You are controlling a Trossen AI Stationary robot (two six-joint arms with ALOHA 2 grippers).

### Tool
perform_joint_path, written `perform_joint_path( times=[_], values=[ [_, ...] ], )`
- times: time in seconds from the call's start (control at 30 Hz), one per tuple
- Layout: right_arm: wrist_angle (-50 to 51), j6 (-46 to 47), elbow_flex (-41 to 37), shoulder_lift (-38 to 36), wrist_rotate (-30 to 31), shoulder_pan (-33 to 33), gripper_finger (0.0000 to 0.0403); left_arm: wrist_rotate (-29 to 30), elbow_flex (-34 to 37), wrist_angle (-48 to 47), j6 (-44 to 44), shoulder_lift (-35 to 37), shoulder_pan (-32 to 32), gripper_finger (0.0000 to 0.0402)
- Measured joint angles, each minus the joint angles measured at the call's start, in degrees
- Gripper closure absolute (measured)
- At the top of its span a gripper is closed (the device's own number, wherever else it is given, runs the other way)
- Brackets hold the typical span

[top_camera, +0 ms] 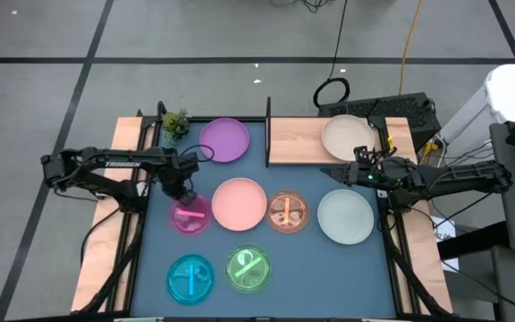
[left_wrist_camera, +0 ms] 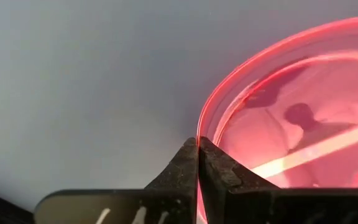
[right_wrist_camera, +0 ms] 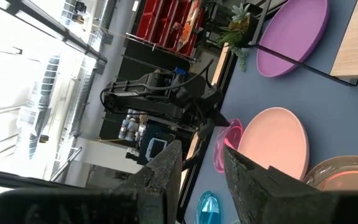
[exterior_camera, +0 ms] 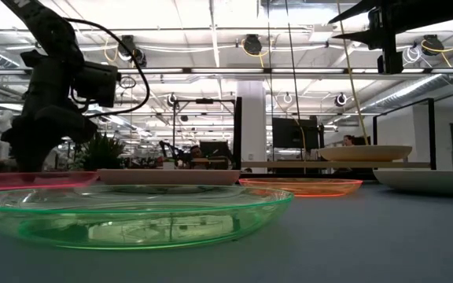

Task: Place and stack plates onto a shelf
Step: Put the transparent pink plate on the shelf

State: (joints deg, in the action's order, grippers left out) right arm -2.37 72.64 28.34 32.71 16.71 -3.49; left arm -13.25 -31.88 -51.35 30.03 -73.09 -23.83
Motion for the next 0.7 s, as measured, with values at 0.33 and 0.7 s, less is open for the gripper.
perform_joint_path(
  times=[0.33, 0.7],
  values=[
    [0.0, 0.1, 0.0, 0.0, -0.2, 0.0, 0.0303, -1.8, -6.5, -12.9, -1.6, 5.4, 0.1, 0.04],
    [0.0, 0.0, 0.0, 0.0, -0.2, 0.0, 0.0303, -1.8, -18.7, -16.5, 4.2, 11.9, 0.1, 0.0401]
  ],
)
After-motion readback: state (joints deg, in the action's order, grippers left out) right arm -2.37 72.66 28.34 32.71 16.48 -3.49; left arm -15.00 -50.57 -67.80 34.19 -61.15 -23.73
